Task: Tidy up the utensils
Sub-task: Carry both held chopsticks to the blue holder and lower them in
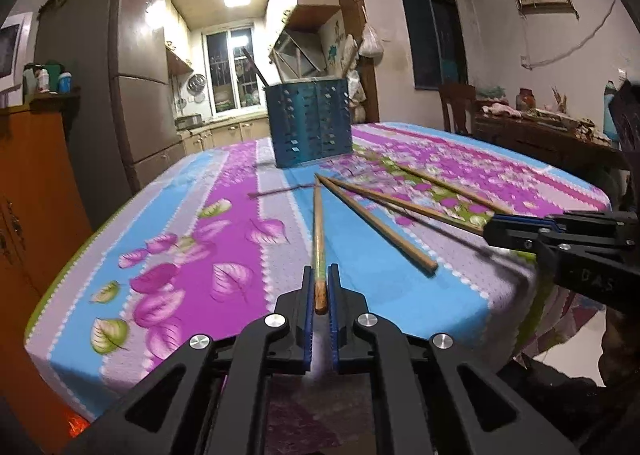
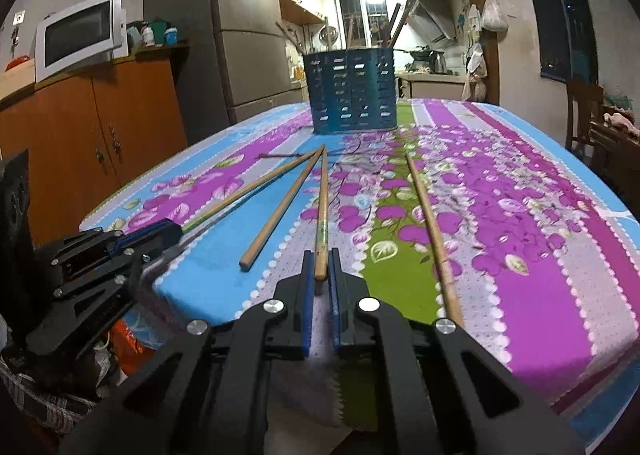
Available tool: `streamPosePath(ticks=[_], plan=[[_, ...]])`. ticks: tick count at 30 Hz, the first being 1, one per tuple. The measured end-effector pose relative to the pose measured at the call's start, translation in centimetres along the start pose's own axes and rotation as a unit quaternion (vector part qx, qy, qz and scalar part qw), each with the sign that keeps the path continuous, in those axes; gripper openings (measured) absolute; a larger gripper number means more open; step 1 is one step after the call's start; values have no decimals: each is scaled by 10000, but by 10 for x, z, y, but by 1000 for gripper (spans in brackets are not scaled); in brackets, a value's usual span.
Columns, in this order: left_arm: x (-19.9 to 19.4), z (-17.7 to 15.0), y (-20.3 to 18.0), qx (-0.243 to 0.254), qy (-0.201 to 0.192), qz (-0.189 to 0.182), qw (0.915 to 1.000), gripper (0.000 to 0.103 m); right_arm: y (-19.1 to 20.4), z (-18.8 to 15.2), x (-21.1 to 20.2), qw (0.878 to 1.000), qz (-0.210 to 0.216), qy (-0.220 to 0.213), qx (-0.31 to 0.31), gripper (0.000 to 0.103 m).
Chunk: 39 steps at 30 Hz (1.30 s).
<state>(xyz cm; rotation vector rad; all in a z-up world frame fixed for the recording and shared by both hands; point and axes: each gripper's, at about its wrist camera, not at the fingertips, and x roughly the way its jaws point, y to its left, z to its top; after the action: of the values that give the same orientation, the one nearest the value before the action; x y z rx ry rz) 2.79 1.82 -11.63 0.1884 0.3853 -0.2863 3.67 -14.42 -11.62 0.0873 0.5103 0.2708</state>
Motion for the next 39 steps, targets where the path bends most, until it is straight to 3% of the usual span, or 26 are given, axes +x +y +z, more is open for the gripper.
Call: streamPosePath(ticks=[11, 20, 29, 39], plan=[[-28, 41, 19, -71, -417, 158, 9990, 8, -5, 33, -26, 9982, -154, -555, -182, 5], [-49, 109, 49, -336, -912, 8, 9953, 7, -5, 104, -47, 9888, 27, -1331, -678, 5], [-43, 169, 59, -436, -1060, -100, 9934, 7, -9, 155, -45, 9848, 236, -1540, -766, 5], [-31, 190, 57, -392, -854, 86, 9955, 8, -16, 179, -41, 9861, 357, -1502, -619, 5]])
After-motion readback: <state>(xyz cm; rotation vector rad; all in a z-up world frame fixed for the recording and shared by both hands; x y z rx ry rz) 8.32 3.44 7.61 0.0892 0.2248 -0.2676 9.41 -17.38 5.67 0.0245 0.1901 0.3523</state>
